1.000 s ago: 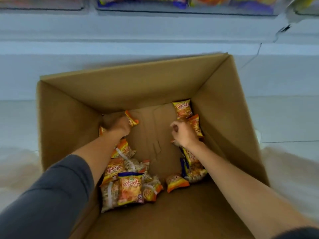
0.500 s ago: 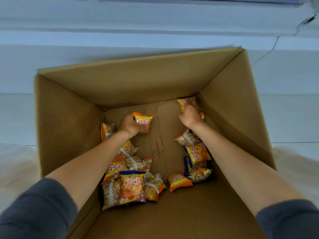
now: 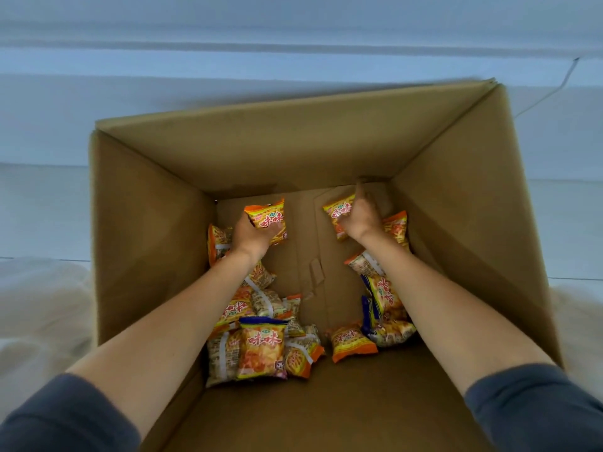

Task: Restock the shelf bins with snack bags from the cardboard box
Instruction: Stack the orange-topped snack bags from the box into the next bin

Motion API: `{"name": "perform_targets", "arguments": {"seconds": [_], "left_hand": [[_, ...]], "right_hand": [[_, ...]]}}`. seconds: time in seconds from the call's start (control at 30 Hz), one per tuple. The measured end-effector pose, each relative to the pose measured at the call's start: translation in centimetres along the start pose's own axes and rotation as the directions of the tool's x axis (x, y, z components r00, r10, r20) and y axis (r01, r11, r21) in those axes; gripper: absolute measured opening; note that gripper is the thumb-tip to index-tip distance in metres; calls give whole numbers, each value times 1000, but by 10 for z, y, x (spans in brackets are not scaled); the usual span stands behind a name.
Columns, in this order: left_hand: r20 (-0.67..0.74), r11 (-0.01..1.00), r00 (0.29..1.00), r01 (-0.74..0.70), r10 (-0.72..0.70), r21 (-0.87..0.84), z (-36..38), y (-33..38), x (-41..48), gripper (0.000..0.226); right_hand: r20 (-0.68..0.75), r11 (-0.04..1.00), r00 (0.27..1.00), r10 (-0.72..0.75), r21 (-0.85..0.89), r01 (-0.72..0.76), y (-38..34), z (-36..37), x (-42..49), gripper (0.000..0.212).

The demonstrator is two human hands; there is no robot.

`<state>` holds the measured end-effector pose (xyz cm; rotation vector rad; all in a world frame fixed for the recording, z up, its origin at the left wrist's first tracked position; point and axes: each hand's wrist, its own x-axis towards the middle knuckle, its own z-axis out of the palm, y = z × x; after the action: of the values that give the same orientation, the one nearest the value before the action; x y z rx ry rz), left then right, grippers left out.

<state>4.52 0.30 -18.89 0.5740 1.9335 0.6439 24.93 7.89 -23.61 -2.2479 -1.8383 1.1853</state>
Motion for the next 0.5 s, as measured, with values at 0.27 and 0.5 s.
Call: {"name": "perform_targets", "arguments": {"seconds": [0.27, 0.5], "left_hand": [[299, 974, 950, 144, -87, -176, -11, 50, -33, 19], [501, 968, 850, -35, 159, -248, -54, 110, -84, 52]], "right_hand": [[356, 783, 913, -201, 619, -69, -57, -48, -56, 104], [270, 762, 873, -406, 627, 160, -120, -106, -133, 77]]}}
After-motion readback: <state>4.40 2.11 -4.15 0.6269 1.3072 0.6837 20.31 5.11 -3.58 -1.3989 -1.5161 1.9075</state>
